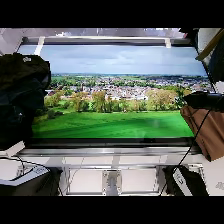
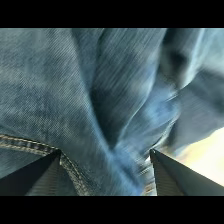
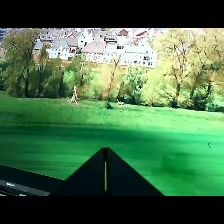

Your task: Fold the clothes and pants, and hang the long-sleeved shirts on hangers.

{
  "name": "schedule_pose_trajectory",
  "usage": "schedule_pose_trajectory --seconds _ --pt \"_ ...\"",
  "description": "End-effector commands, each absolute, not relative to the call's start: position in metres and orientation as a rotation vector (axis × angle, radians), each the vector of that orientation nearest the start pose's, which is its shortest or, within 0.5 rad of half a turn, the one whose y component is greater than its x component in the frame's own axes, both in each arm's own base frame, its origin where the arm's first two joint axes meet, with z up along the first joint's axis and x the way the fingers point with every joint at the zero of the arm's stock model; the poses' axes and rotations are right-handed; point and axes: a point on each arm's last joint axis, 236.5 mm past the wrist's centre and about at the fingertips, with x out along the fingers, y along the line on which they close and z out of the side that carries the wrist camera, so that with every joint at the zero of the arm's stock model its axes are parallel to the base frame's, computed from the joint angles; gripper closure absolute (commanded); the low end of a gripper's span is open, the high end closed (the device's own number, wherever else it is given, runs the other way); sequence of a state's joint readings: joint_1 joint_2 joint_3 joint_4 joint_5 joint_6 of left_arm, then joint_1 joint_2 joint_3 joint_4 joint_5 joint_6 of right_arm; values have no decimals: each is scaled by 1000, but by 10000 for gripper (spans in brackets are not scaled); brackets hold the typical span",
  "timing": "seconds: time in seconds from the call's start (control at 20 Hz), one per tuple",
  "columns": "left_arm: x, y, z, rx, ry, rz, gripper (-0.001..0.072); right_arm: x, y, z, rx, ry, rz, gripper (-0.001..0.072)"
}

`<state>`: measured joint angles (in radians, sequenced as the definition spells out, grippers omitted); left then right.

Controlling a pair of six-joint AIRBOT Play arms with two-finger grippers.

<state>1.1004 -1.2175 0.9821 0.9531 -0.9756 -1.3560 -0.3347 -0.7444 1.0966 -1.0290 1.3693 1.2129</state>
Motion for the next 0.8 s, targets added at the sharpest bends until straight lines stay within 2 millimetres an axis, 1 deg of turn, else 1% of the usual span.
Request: schedule_pose_trajectory --seconds 0.0,0.1,0.15,0.2,0.25,0.3,0.35,0.4,0.45,0.5,0.55,0.6,0.65,0.7,0.75 --pt "307 289 18 -1164 608 537 96 295 24 175 192 861 281 685" --pt "307 278 5 -1206 662 501 107 295 24 175 192 859 281 685" --pt "307 269 0 -1229 697 472 332 295 24 175 191 859 280 685" --pt "306 263 0 -1224 717 445 674 296 23 175 189 860 277 685" --pt "308 258 4 -1203 721 412 693 295 21 174 182 863 270 685" --pt "311 253 14 -1177 710 371 693 295 18 172 172 869 258 685" --pt "316 248 33 -1145 677 326 694 294 13 170 158 876 243 685" --pt "321 242 60 -1097 627 277 695 294 9 168 144 883 227 685" --pt "327 236 91 -1049 568 241 695 293 2 166 125 890 204 685" --pt "332 227 131 -998 491 207 695 293 -4 164 107 895 182 685" --pt "338 213 172 -955 407 159 695 293 -12 162 84 898 153 685" --pt "342 190 218 -914 314 89 695 292 -20 161 61 906 127 685" --pt "343 164 257 -872 238 14 695 290 -28 158 37 919 99 685" --pt "343 132 292 -828 169 -63 695 288 -37 155 10 933 69 685" --pt "342 103 314 -786 133 -118 695 286 -48 153 -25 949 29 685"
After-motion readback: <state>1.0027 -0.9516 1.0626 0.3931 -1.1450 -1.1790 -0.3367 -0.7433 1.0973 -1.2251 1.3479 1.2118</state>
